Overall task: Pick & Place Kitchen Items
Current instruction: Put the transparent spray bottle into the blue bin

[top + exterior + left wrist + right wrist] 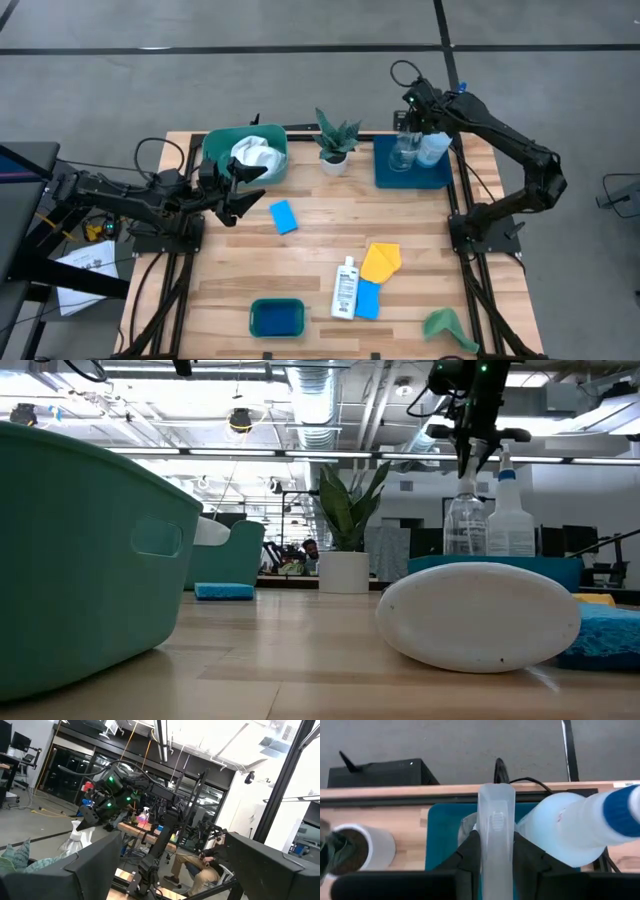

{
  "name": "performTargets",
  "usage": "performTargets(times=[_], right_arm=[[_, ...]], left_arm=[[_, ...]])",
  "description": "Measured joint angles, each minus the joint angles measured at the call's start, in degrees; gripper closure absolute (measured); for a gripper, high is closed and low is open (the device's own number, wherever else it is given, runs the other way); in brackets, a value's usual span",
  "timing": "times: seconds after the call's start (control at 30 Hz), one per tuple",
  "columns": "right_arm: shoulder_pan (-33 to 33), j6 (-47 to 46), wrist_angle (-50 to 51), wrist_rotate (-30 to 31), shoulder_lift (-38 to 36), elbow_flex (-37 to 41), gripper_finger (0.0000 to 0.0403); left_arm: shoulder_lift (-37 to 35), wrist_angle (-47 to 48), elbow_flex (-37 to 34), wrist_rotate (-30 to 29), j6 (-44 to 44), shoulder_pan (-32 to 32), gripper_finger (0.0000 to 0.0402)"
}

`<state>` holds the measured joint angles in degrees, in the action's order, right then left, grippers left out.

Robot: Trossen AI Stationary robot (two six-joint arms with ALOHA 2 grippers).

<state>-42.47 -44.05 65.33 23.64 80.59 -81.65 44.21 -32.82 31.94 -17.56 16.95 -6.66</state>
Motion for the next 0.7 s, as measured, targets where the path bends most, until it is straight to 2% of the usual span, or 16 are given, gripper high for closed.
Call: performTargets(times=[0.23,0.6,0.7], right_arm=[[-3.55,1.05,-1.41,-0.03,-0.23,0.17,0.0333],[-3.79,5.61,-4.55,0.56,0.2,0.28,0.0332],[-3.77,5.95,-4.69,0.79,0.51,0.28,0.0282]], left_arm=[[0.0,0.0,0.0,0.02,0.02,0.0,0.0054],[-0.02,0.0,0.0,0.02,0.02,0.0,0.0054],[-0.01,0.0,0.0,0.01,0.02,0.0,0.0054]])
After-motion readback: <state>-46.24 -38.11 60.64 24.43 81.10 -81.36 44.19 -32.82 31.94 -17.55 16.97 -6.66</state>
